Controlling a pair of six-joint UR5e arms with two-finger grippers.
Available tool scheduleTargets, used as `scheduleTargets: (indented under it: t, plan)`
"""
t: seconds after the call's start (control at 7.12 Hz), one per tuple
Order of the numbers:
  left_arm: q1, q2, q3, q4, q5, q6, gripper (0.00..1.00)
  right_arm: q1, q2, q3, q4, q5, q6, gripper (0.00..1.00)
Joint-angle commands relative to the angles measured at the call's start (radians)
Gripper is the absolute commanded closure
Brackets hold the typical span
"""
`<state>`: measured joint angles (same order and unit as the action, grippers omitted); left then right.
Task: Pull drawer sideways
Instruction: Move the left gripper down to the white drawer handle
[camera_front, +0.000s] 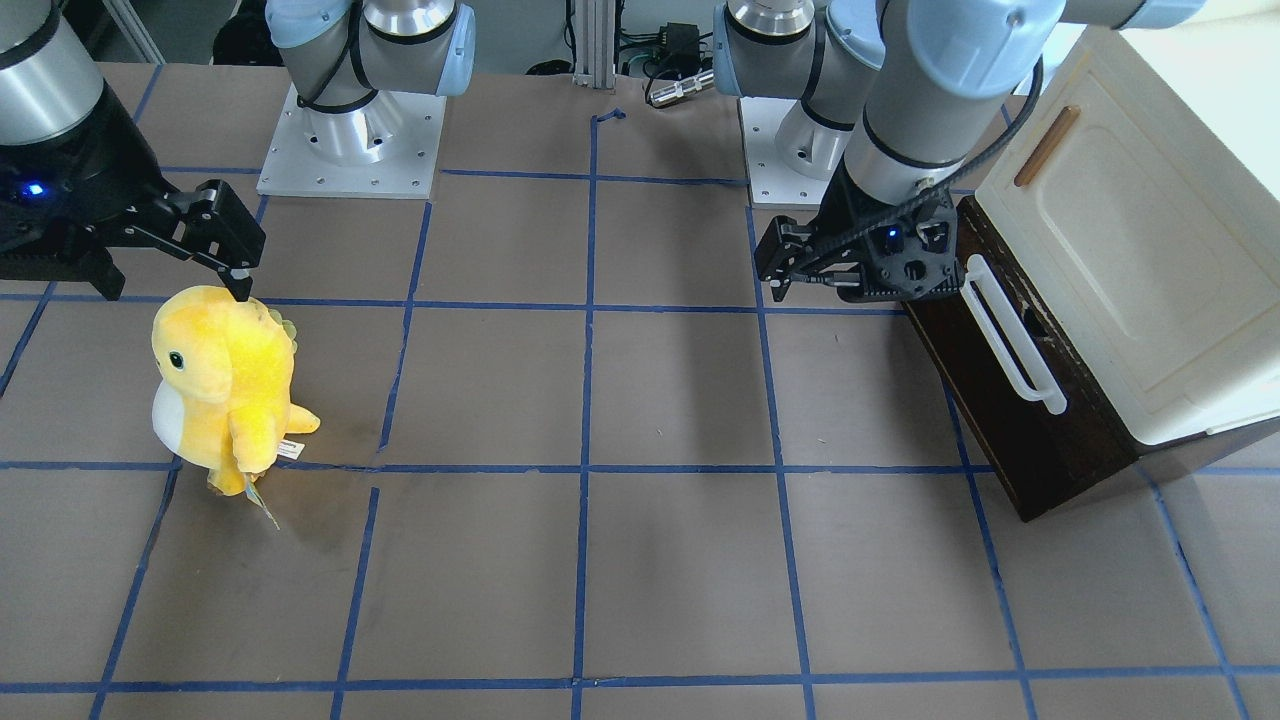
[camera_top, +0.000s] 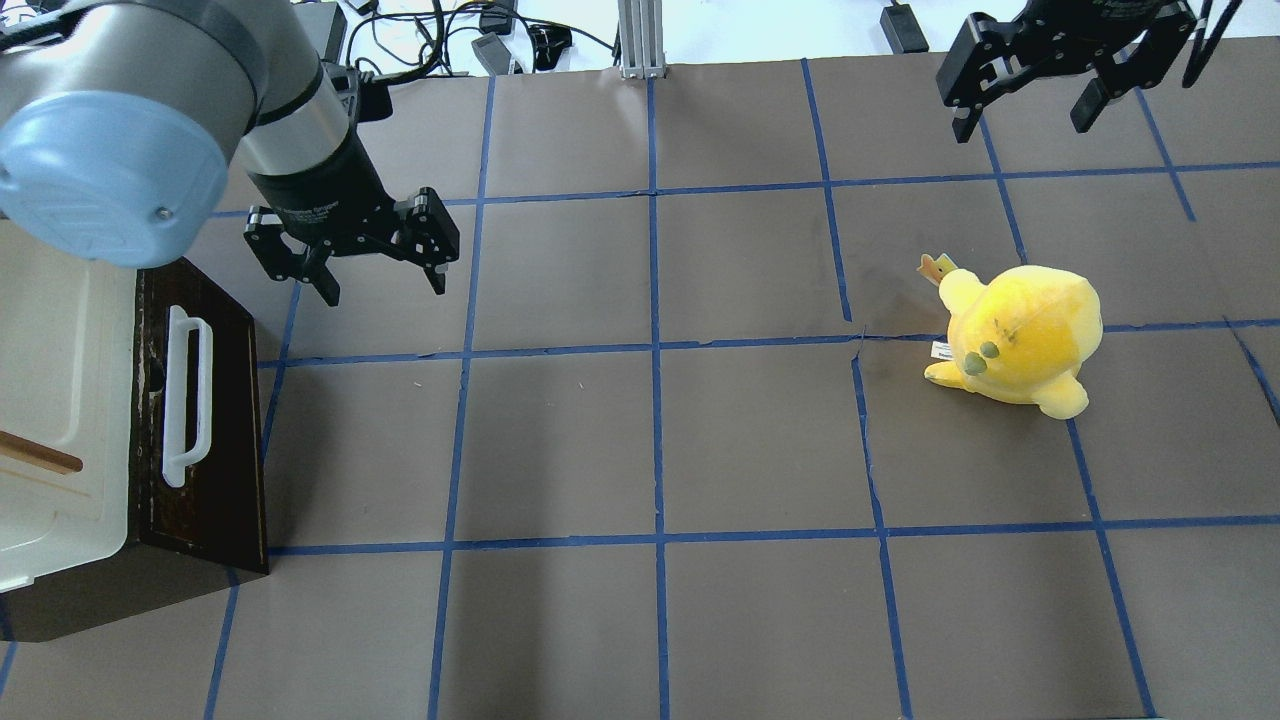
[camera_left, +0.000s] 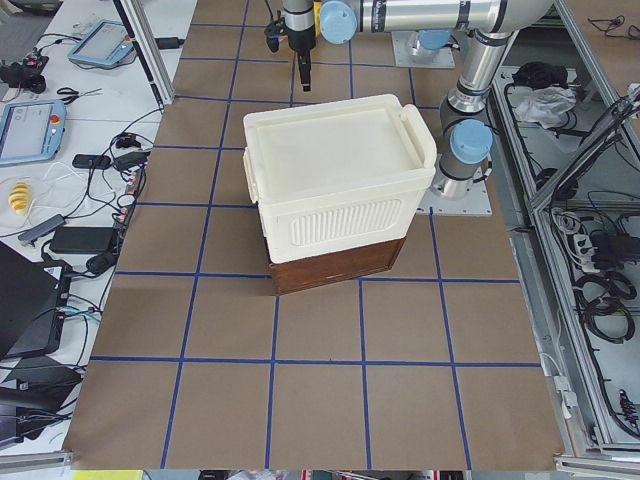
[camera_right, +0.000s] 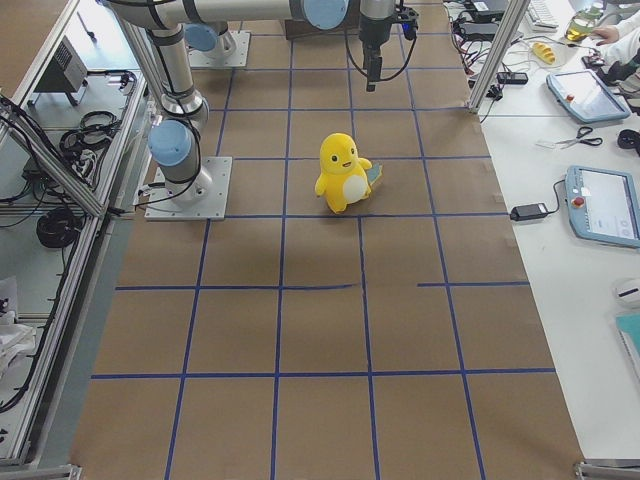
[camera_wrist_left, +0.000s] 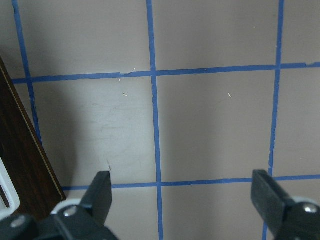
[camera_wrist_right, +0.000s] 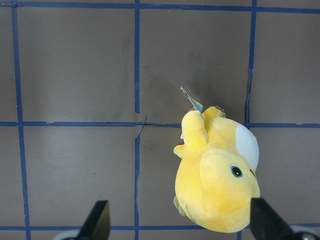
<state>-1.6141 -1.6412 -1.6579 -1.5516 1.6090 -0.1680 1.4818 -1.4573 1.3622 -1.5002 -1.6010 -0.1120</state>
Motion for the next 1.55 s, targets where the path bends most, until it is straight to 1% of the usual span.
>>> scheduleTargets:
  t: [0.0,0.14,0.28,0.42,0.56,0.7,0.84,0.98,1.12,1.26,1.4]
  plan:
    - [-0.006,-0.069,-0.089,0.004,0.221,-0.073,0.00,0.000,0.000,0.000,0.000,-0.001,0.000,0.00]
    - [-0.007,-0.101,-0.097,0.004,0.268,-0.146,0.00,0.000,0.000,0.000,0.000,-0.001,0.000,0.00]
    - [-0.044,-0.136,-0.097,0.004,0.305,-0.260,0.00,0.000,0.000,0.000,0.000,-0.001,0.000,0.00]
    - [-0.122,-0.187,-0.097,0.005,0.450,-0.347,0.00,0.000,0.000,0.000,0.002,-0.001,0.000,0.00]
    - [-0.163,-0.231,-0.100,0.004,0.553,-0.382,0.00,0.000,0.000,0.000,0.000,-0.001,0.000,0.00]
    - [-0.173,-0.265,-0.108,-0.007,0.651,-0.381,0.00,0.000,0.000,0.000,0.000,-0.001,0.000,0.00]
    - [-0.181,-0.299,-0.150,-0.028,0.787,-0.381,0.00,0.000,0.000,0.000,0.000,-0.001,0.000,0.00]
    - [-0.190,-0.315,-0.190,-0.038,0.904,-0.377,0.00,0.000,0.000,0.000,0.000,-0.001,0.000,0.00]
    - [-0.191,-0.334,-0.204,-0.074,0.998,-0.369,0.00,0.000,0.000,0.000,0.000,-0.001,0.000,0.00]
    - [-0.191,-0.347,-0.207,-0.169,1.099,-0.357,0.00,0.000,0.000,0.000,0.000,-0.001,0.000,0.00]
    - [-0.191,-0.350,-0.207,-0.224,1.158,-0.355,0.04,0.000,0.000,0.000,0.000,-0.001,0.000,0.00]
